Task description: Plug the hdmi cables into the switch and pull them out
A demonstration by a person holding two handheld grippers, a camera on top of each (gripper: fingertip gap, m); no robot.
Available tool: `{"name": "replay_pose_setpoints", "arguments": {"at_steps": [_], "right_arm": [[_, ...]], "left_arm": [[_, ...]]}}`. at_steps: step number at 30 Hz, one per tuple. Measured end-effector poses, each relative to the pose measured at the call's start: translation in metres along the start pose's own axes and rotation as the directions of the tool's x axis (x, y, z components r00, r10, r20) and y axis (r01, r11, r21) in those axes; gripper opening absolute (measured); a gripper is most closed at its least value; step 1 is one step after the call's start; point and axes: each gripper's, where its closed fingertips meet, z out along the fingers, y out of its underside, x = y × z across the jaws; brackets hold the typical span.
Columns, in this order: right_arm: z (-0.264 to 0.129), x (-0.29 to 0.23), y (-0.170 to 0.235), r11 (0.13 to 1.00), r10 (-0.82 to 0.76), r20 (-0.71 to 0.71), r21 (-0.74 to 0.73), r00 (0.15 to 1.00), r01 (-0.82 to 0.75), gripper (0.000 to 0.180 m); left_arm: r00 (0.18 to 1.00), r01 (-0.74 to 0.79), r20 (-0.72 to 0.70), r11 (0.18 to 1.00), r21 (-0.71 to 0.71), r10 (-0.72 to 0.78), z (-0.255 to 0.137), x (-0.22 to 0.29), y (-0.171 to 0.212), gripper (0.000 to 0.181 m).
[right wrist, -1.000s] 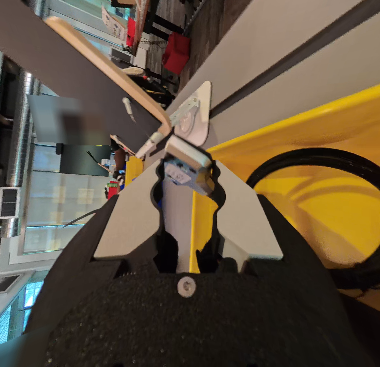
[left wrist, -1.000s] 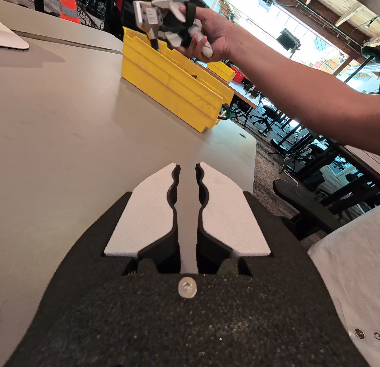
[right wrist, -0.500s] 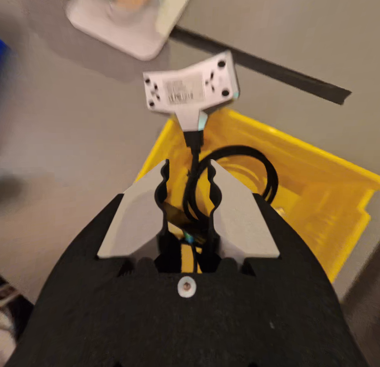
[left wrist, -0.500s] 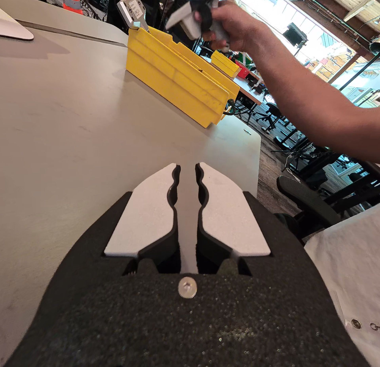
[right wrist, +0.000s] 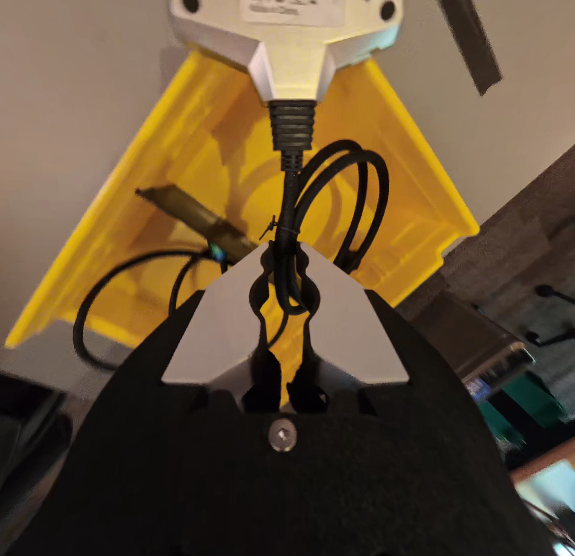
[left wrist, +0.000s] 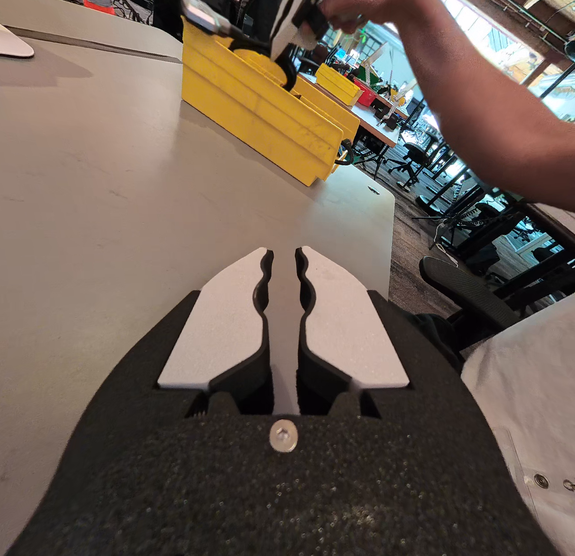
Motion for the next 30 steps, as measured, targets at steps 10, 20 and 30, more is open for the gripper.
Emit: {"name": "replay_pose_setpoints", "arguments": {"at_steps": [10,20,30], "right_arm": [[0.069,-0.021,-0.002,0.98,0.074,0.19,-0.196,0.979,-0.036,0.013],[0.04,-0.011,-0.015,0.976,0.167,0.29,0.085,0.942,-0.199,0.027],[-0.111,-0.14,-0.003,0.457,0.161,0.29,0.825,0.943,-0.332,0.03]], "left_arm": [[0.999,-0.032,-0.006,0.999,-0.009,0.032,0.003,0.008,-0.001,0.014],[0.999,-0.046,-0.001,0.999,-0.027,0.046,0.003,0.008,0.005,0.014],[0.911,-0.203,0.363,0.979,-0.013,0.194,-0.051,-0.002,-0.016,0.029]]}}
